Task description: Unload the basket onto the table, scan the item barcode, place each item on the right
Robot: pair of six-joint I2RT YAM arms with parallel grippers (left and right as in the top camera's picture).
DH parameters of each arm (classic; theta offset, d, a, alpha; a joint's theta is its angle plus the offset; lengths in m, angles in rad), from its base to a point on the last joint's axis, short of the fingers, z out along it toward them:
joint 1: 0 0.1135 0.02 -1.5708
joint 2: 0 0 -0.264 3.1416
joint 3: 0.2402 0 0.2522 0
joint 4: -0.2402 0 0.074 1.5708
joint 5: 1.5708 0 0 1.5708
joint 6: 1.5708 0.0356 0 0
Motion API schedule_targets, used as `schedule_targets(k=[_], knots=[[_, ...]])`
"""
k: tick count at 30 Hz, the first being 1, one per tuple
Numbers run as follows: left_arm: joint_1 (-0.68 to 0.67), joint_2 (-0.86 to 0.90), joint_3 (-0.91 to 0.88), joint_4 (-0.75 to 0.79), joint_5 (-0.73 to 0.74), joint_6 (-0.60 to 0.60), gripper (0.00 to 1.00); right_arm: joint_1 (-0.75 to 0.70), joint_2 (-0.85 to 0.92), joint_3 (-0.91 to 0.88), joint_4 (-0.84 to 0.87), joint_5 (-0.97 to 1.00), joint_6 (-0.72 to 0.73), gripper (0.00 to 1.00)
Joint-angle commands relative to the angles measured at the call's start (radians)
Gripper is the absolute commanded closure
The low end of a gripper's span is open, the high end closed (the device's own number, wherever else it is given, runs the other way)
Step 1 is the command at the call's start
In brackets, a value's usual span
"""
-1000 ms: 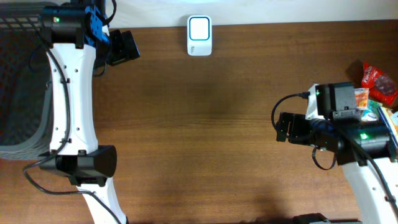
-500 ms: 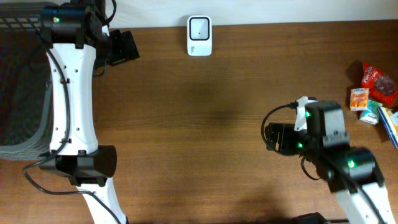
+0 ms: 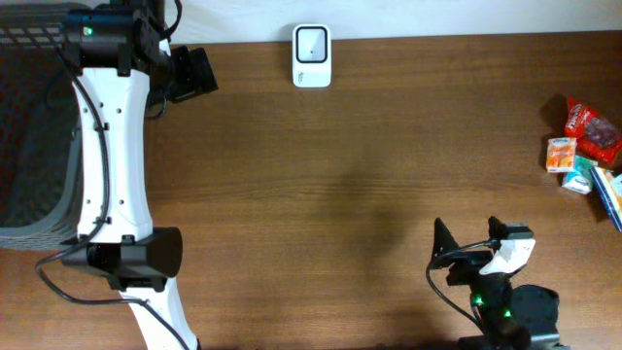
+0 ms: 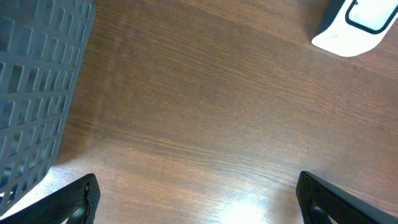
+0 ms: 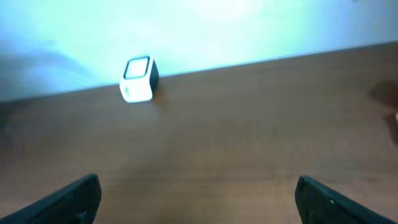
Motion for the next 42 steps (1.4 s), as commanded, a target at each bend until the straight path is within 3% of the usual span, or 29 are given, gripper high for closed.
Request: schedule_targets(k=[1, 15, 28, 34, 42], knots=[[0.001, -0.018, 0.006, 0.0, -0.009, 0.009, 0.01, -0.006, -0.017, -0.024, 0.039, -0.006, -0.006, 0.01], [0.001, -0.018, 0.006, 0.0, -0.01, 0.009, 0.01, -0.005, -0.04, -0.095, 0.12, 0.006, -0.014, 0.01], [0.001, -0.018, 0.006, 0.0, -0.009, 0.009, 0.01, -0.005, -0.04, -0.275, 0.459, 0.006, -0.053, 0.01], [0.001, -0.018, 0.006, 0.0, -0.01, 0.009, 0.01, -0.004, -0.04, -0.275, 0.353, 0.02, -0.082, 0.02], [0.001, -0.018, 0.006, 0.0, -0.009, 0.009, 0.01, -0.005, -0.04, -0.275, 0.352, 0.023, -0.094, 0.02]])
